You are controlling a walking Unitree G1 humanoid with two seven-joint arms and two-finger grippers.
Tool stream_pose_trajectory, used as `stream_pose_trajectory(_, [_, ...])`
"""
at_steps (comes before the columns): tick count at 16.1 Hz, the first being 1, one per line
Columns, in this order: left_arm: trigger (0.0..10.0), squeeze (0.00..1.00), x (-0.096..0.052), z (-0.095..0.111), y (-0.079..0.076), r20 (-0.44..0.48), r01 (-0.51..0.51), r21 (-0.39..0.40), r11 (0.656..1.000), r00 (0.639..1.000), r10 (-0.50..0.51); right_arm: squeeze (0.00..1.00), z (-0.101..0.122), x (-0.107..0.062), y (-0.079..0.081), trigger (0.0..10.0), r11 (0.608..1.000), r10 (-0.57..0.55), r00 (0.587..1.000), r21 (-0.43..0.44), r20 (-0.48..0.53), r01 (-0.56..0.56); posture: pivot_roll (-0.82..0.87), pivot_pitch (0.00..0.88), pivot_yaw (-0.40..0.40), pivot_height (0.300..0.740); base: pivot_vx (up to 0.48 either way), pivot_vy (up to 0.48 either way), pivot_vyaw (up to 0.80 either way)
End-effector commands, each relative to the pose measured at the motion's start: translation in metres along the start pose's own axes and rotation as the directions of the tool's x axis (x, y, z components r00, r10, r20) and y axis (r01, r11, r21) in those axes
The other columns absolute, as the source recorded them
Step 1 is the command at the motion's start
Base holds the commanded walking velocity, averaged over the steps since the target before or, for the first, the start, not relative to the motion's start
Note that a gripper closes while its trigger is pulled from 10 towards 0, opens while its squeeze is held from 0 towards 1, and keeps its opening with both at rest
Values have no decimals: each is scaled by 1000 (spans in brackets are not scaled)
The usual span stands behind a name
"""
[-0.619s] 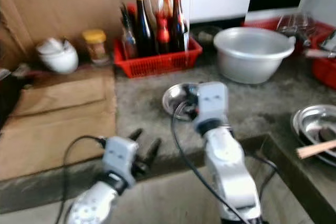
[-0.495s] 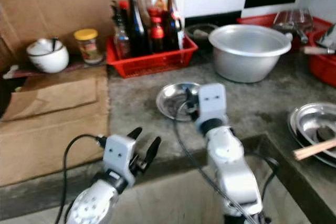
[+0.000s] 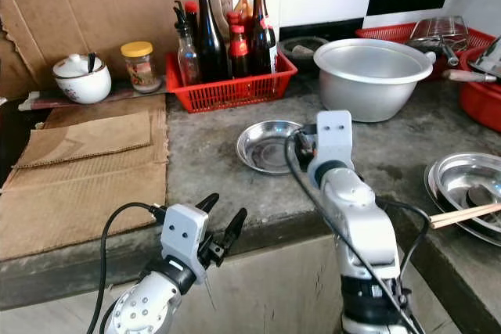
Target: Kitchen organization
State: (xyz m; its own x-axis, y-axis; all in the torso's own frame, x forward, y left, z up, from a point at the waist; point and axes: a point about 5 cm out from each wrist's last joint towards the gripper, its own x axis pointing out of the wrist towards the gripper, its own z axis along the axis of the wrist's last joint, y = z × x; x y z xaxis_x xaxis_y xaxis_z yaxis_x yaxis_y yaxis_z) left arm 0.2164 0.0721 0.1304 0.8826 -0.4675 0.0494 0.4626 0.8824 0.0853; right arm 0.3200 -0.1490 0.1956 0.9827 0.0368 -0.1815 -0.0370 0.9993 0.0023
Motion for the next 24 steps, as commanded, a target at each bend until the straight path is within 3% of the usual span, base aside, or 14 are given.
stream_pose_trajectory(1, [10000,0,0,1,0,-4,-1,12,1000,1000,1,0,4,6,-2,10000,1000,-16,999,-17,-36,16,-21,43,-4,740,0,0,0])
stream_pose_trajectory(4, [10000,0,0,1,0,-4,-3,12,1000,1000,3,0,10,14,-5,10000,999,-44,997,26,-69,46,-14,43,-8,740,0,0,0])
stream_pose_trajectory(5, [10000,0,0,0,-1,-5,-4,14,1000,1000,4,0,14,18,-7,10000,995,-42,994,83,-103,50,-12,42,-11,740,0,0,0])
stream_pose_trajectory(7, [10000,0,0,0,-1,-7,-2,15,1000,1000,2,0,15,23,-5,10000,994,-15,985,100,-170,33,-16,40,-11,740,0,0,0])
stream_pose_trajectory(12, [10000,0,0,-1,-2,-7,-3,16,1000,1000,3,0,10,29,-1,10000,997,19,958,75,-287,3,-13,33,-16,740,0,0,0])
stream_pose_trajectory(15, [10000,0,-1,-1,-2,-8,-3,17,1000,1000,3,0,7,31,4,10000,999,43,942,17,-332,-40,-11,31,-16,740,0,0,0])
stream_pose_trajectory(16, [10000,0,-1,-1,-2,-7,-3,18,1000,1000,3,0,5,31,6,471,999,53,935,9,-351,-53,-11,31,-18,740,0,0,0])
stream_pose_trajectory(17, [10000,0,-1,-1,-3,-8,-4,20,1000,1000,4,0,0,31,7,0,998,59,921,28,-385,-52,-11,33,-21,740,0,0,0])
stream_pose_trajectory(21, [10000,0,-1,0,-3,-7,-4,23,1000,1000,4,0,-3,32,4,0,998,48,912,66,-408,-22,-6,48,-19,740,0,0,0])
stream_pose_trajectory(24, [10000,0,-1,0,-4,-7,-10,23,1000,1000,10,0,-1,34,-2,0,980,29,926,195,-375,48,-4,54,-24,740,0,0,0])
